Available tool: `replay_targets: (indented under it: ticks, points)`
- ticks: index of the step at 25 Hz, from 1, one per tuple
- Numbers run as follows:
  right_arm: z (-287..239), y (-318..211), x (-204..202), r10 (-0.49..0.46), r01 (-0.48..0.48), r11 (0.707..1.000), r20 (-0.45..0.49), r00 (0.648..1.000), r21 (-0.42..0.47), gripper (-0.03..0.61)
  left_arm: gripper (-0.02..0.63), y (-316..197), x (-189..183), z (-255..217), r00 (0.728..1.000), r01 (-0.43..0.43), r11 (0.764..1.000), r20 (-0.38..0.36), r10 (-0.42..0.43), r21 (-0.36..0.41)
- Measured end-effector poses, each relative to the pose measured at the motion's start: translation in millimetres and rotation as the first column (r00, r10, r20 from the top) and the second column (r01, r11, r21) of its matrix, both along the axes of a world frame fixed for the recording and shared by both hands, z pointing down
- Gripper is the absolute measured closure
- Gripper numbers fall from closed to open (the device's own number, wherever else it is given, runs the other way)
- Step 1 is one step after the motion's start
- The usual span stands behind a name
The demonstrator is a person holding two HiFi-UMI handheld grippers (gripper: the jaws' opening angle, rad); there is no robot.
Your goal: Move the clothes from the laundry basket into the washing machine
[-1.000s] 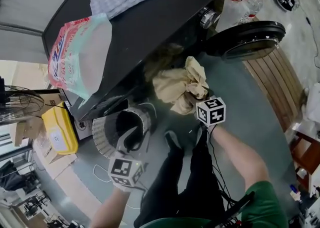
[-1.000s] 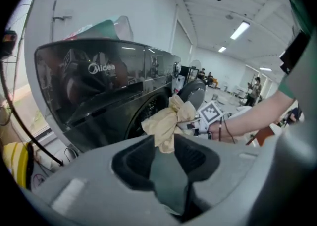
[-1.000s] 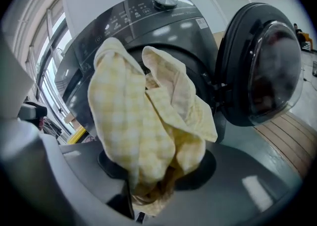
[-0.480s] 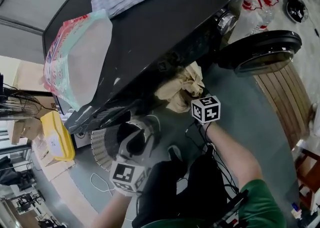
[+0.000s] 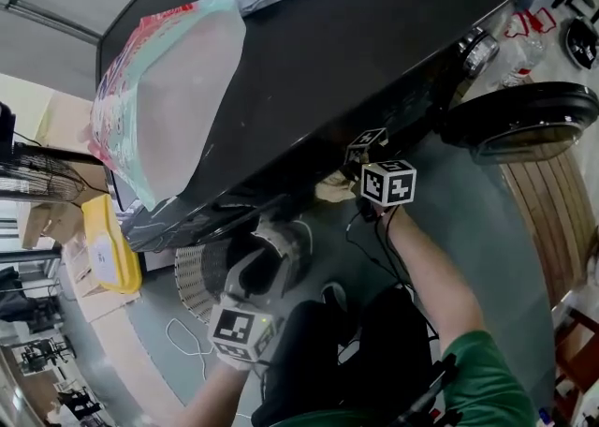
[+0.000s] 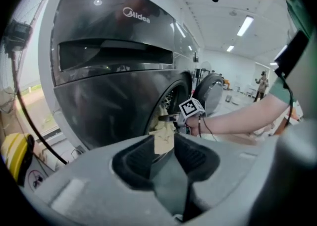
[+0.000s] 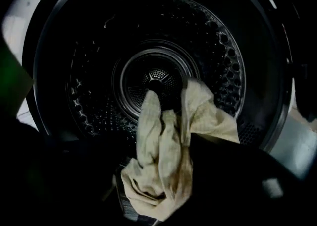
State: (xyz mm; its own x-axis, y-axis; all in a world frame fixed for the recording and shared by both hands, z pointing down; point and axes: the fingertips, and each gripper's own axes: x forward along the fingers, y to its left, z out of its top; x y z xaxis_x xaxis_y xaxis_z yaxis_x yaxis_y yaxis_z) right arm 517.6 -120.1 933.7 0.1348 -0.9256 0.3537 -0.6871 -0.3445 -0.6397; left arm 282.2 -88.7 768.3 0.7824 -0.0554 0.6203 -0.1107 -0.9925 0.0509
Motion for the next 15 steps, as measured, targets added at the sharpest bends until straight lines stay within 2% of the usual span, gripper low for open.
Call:
replay_targets:
  ticks: [4, 11, 15]
  points:
    - [-9.1, 4.5, -8.1, -0.063, 0.06, 0.998, -0.091, 0.994, -0.03, 0.193, 0.493, 4.4, 2.9, 1.3, 1.0, -0.017, 1.0, 0.01, 0.017, -0.011]
    - [-29.1, 48.0, -19.9, -0.016, 0.013, 0.999, -0.062, 0.998, -0.043, 0.193, 0.493, 16.6, 6.7, -18.4, 0.997, -0.055, 0.998, 0.048, 0.057, -0.039]
    - [-60.9, 79.4, -28.8, -0.014, 0.008, 0.998, -0.096, 0.995, -0.067, 0.198, 0.493, 22.3, 11.3, -44.5, 0.997, -0.053, 0.997, 0.045, 0.055, -0.06]
